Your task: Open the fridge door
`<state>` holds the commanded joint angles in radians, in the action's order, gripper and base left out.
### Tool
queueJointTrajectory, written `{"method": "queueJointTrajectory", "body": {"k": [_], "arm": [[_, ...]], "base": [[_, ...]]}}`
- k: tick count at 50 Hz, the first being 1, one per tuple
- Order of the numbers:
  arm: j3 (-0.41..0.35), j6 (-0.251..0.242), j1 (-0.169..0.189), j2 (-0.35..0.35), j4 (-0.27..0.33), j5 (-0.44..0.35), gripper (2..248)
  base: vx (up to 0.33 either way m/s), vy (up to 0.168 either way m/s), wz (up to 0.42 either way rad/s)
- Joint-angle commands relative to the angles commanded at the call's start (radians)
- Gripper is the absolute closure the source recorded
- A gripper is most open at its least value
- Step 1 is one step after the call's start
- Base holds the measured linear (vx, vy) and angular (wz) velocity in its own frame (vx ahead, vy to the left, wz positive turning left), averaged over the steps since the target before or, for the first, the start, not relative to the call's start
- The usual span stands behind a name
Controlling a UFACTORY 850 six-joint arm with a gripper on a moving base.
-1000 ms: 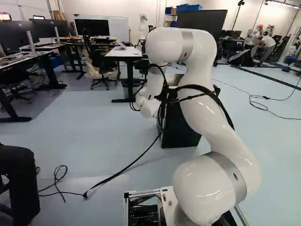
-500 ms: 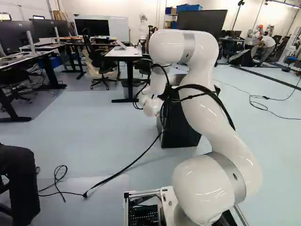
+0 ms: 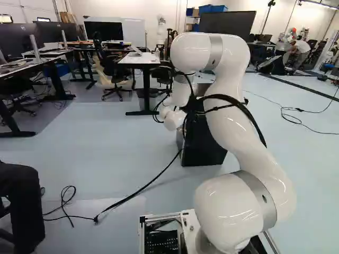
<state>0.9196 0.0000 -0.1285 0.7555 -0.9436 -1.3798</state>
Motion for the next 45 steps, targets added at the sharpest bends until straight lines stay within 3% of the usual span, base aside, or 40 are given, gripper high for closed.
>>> {"method": "queueJointTrajectory", "body": {"k": [22, 45], "arm": [[0.001, 0.000, 0.004, 0.001, 0.000, 0.000, 3], [-0.039, 0.000, 0.032, -0.023, 0.000, 0.000, 3]], "base": [[0.000, 0.000, 0.000], [0.000, 0.000, 0.000]]}}
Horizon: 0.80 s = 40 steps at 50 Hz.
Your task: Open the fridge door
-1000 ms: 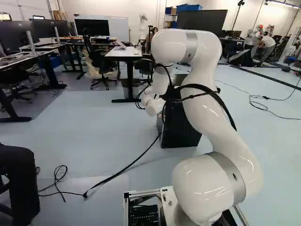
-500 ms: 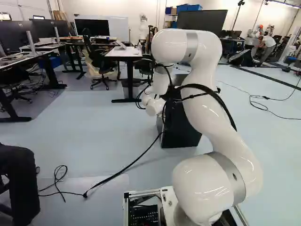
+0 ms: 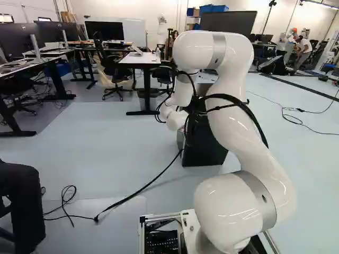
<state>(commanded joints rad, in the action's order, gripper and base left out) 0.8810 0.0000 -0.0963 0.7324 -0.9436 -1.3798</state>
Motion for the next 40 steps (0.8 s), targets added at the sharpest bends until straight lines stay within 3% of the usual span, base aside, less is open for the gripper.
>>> {"method": "queueJointTrajectory", "body": {"k": [20, 40], "arm": [[-0.076, 0.000, 0.042, -0.045, -0.003, 0.000, 3], [-0.147, 0.000, 0.088, -0.088, -0.065, 0.018, 3]], "base": [[-0.007, -0.001, -0.008], [0.000, 0.000, 0.000]]}}
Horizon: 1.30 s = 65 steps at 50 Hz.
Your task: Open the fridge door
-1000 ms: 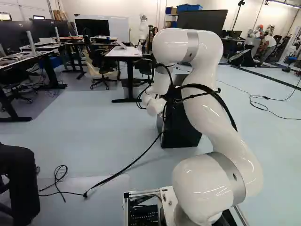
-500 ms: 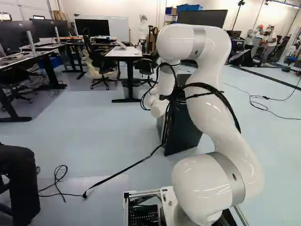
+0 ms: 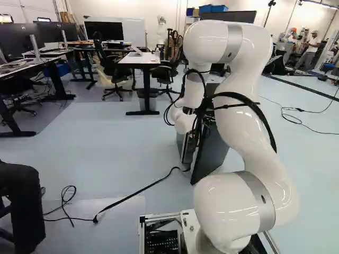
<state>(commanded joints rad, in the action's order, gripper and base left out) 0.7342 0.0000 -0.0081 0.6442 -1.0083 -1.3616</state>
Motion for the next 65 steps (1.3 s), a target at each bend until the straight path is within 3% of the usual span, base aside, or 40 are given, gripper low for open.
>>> {"method": "queueJointTrajectory", "body": {"k": [65], "arm": [[-0.211, 0.000, 0.159, -0.121, -0.229, 0.022, 3]], "base": [[0.000, 0.000, 0.000]]}}
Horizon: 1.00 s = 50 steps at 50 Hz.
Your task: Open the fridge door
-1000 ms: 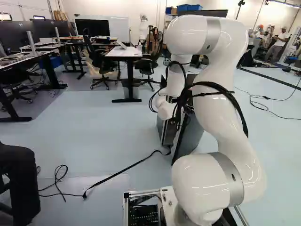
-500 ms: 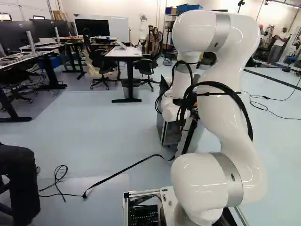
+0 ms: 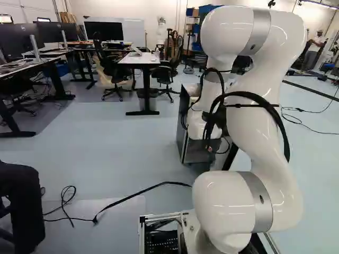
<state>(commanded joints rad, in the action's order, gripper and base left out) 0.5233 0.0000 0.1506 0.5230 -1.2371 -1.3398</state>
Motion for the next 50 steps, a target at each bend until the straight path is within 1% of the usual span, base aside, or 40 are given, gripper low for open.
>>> {"method": "queueJointTrajectory", "body": {"k": [23, 31, 50], "arm": [[-0.063, 0.000, 0.056, -0.034, -0.082, 0.000, 3], [-0.068, 0.000, 0.060, -0.036, -0.095, 0.000, 3], [-0.061, 0.000, 0.058, -0.033, -0.097, -0.001, 3]], "base": [[0.000, 0.000, 0.000], [0.000, 0.000, 0.000], [0.000, 0.000, 0.000]]}}
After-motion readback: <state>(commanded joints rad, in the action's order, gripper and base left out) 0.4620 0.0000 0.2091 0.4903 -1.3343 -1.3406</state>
